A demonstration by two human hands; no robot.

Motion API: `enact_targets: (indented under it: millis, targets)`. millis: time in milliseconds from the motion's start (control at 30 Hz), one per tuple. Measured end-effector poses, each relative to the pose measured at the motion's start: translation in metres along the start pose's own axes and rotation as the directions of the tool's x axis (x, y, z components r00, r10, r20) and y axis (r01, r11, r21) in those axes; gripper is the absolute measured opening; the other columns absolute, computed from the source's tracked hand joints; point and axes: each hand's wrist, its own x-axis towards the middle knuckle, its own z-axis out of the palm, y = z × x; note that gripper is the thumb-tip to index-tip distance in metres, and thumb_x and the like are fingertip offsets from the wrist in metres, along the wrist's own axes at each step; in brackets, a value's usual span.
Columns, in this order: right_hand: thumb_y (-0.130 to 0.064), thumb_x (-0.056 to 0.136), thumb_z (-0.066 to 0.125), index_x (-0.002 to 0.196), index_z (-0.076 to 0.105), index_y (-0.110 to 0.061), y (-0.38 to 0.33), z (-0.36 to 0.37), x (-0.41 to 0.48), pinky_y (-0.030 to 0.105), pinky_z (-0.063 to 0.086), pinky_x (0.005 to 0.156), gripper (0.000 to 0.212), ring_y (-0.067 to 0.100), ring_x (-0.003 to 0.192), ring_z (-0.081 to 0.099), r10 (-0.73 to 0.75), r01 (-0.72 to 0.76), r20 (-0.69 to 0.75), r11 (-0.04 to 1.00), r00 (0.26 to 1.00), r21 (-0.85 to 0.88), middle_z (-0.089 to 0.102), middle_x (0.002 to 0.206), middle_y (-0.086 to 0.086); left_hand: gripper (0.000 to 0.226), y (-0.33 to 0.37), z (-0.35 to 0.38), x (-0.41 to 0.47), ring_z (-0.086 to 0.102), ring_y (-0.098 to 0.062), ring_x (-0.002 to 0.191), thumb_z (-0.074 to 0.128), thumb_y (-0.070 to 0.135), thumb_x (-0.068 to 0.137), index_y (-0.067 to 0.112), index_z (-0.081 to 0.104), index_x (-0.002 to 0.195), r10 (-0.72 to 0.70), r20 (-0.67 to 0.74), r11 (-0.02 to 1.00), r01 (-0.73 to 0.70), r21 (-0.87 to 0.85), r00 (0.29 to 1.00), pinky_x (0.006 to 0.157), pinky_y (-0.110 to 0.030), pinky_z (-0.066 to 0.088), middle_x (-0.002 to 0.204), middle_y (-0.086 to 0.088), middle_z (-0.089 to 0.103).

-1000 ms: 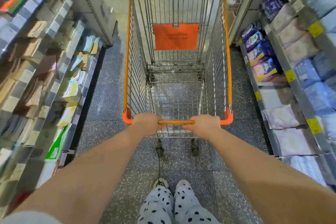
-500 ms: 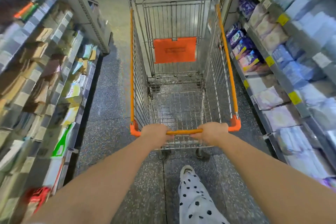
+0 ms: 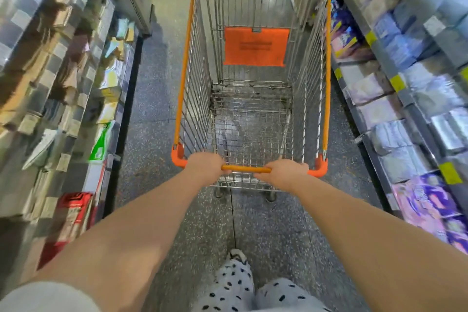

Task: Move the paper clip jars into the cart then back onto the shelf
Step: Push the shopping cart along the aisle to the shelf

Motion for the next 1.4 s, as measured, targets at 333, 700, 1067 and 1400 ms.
enact_targets:
  millis: [333, 700, 1067, 1400]
  targets:
    - [-0.063, 0.091, 0.037, 0.113, 0.060, -0.032, 0.040, 0.095, -0.097, 0.045, 0.031, 0.098, 0.045, 0.021, 0.103, 0.055, -0.029, 0.029, -0.013, 0.999, 0.999, -0.028, 0.063, 0.102, -0.002, 0.045, 0.077, 0.079, -0.102, 0.058, -0.017, 0.080, 0.036, 0.056, 0.092, 0.019, 0.063, 0.094, -0.043, -0.024, 0.999, 0.043, -0.014, 0.999, 0.061, -0.031, 0.040, 0.082, 0.003, 0.057]
    - [-0.059, 0.093, 0.037, 0.097, 0.057, -0.033, 0.102, 0.193, -0.211, 0.048, 0.028, 0.103, 0.033, 0.020, 0.099, 0.056, -0.073, 0.071, -0.013, 0.990, 0.997, -0.119, 0.056, 0.086, -0.007, 0.034, 0.187, 0.159, -0.219, 0.054, -0.013, 0.069, 0.038, 0.050, 0.095, 0.027, 0.062, 0.097, -0.092, -0.013, 0.991, 0.091, -0.101, 0.996, 0.056, -0.027, 0.040, 0.071, 0.007, 0.052]
    - [-0.064, 0.090, 0.036, 0.097, 0.058, -0.038, 0.120, 0.290, -0.307, 0.049, 0.028, 0.104, 0.035, 0.021, 0.107, 0.052, -0.044, 0.043, -0.004, 0.983, 0.999, -0.180, 0.055, 0.092, -0.008, 0.036, 0.246, 0.240, -0.322, 0.052, -0.017, 0.066, 0.037, 0.046, 0.097, 0.018, 0.058, 0.088, -0.088, 0.012, 0.988, 0.089, -0.123, 0.996, 0.057, -0.030, 0.043, 0.069, 0.004, 0.051]
    - [-0.062, 0.090, 0.040, 0.089, 0.051, -0.036, 0.114, 0.382, -0.390, 0.042, 0.037, 0.086, 0.029, 0.019, 0.088, 0.052, -0.065, 0.055, -0.040, 0.972, 0.997, -0.229, 0.056, 0.086, -0.006, 0.023, 0.273, 0.315, -0.417, 0.053, -0.013, 0.059, 0.042, 0.033, 0.098, 0.022, 0.062, 0.095, -0.107, -0.037, 0.989, 0.102, -0.107, 0.994, 0.052, -0.029, 0.043, 0.071, 0.005, 0.055]
